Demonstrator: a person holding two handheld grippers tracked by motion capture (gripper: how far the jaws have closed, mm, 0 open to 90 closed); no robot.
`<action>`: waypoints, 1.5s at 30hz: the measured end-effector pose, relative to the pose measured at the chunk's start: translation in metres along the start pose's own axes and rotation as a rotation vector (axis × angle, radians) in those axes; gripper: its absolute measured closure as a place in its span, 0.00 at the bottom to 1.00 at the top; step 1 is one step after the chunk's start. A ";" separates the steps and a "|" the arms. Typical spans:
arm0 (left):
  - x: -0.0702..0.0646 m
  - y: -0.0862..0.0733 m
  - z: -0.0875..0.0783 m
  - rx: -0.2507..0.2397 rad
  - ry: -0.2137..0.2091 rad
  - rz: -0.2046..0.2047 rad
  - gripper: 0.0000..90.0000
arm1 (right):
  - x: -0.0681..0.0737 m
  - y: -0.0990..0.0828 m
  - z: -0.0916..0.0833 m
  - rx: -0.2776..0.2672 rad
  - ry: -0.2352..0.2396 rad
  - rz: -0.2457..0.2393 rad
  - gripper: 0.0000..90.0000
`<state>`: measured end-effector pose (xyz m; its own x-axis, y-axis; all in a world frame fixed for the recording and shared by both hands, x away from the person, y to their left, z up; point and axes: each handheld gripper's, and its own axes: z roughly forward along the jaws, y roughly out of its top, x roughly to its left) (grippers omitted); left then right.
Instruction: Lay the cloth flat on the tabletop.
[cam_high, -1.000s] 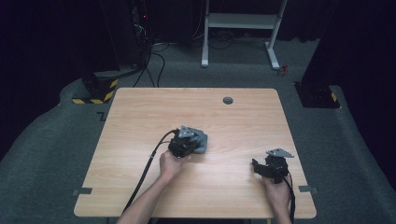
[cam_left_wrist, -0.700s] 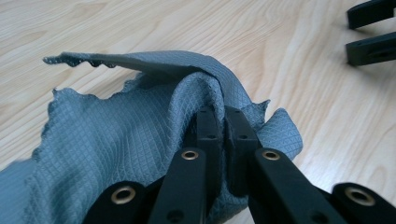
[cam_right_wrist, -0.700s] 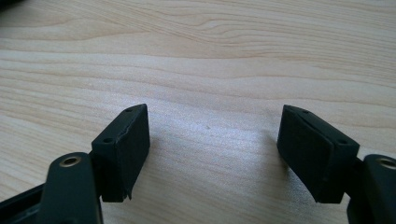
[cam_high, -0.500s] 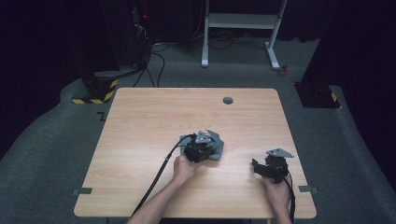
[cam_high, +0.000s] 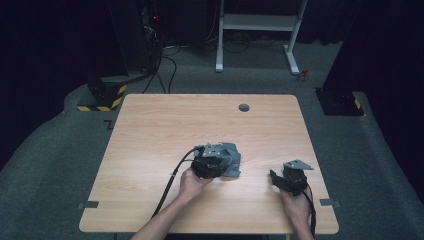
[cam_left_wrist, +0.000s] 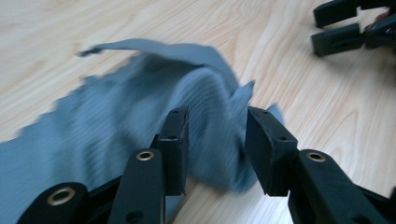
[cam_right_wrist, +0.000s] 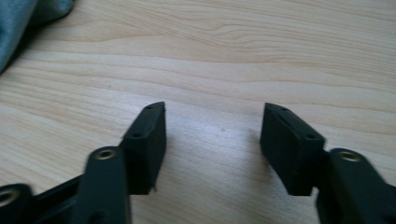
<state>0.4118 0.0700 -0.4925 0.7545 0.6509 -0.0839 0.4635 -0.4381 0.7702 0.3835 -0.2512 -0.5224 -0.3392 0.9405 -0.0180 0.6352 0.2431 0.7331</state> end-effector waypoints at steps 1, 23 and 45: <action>0.001 0.000 -0.002 0.002 0.005 0.001 0.67 | 0.002 0.000 0.000 -0.006 0.004 -0.005 0.53; -0.003 0.011 0.021 0.065 0.056 0.033 1.00 | 0.096 0.077 0.026 -0.084 0.256 -0.108 0.58; 0.007 0.005 0.012 0.103 0.112 0.053 1.00 | 0.082 0.073 0.032 -0.053 0.168 -0.106 1.00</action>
<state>0.4252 0.0646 -0.4968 0.7254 0.6877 0.0307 0.4741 -0.5315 0.7020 0.4241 -0.1492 -0.4920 -0.5156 0.8567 0.0134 0.5540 0.3214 0.7680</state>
